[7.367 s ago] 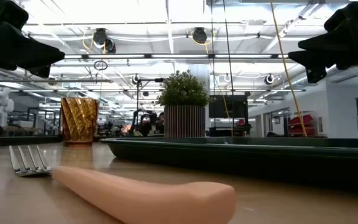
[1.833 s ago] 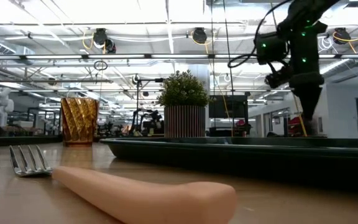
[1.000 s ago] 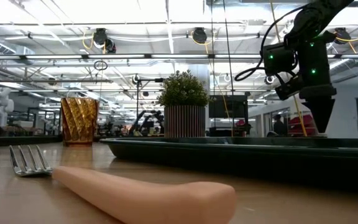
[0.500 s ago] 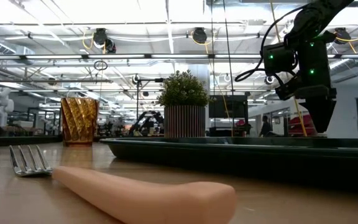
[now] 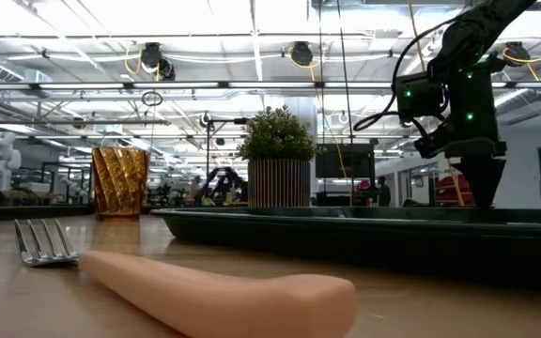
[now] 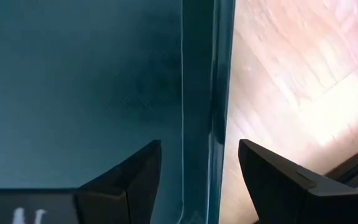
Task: Pick and place plate/cup/fork/spoon on tray
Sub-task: Adjust the serving tray on the table
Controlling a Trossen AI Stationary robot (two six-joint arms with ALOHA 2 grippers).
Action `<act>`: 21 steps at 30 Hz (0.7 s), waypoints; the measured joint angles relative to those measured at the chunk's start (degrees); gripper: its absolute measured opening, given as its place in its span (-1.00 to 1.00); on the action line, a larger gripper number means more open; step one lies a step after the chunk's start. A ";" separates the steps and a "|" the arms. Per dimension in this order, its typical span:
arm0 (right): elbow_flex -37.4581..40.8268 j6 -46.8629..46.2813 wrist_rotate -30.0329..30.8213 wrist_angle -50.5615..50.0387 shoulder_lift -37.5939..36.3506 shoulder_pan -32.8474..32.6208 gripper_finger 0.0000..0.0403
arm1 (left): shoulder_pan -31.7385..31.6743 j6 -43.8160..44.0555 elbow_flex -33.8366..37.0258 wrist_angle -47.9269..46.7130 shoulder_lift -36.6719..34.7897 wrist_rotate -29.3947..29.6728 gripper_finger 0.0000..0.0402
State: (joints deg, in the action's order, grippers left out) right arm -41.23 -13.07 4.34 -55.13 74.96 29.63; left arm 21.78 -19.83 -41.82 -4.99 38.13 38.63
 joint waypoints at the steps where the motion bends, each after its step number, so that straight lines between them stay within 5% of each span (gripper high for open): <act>1: 0.00 -0.43 0.02 0.09 0.15 0.00 0.03 | -0.01 -0.10 0.00 0.01 0.00 0.01 -0.64; 21: 3.18 -5.46 0.41 7.41 1.81 0.02 0.03 | -0.01 -0.48 0.00 0.07 0.00 0.09 -0.64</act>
State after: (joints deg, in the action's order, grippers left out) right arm -38.05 -18.52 4.75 -47.72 76.77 29.65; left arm 21.77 -20.31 -41.82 -4.93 38.13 38.72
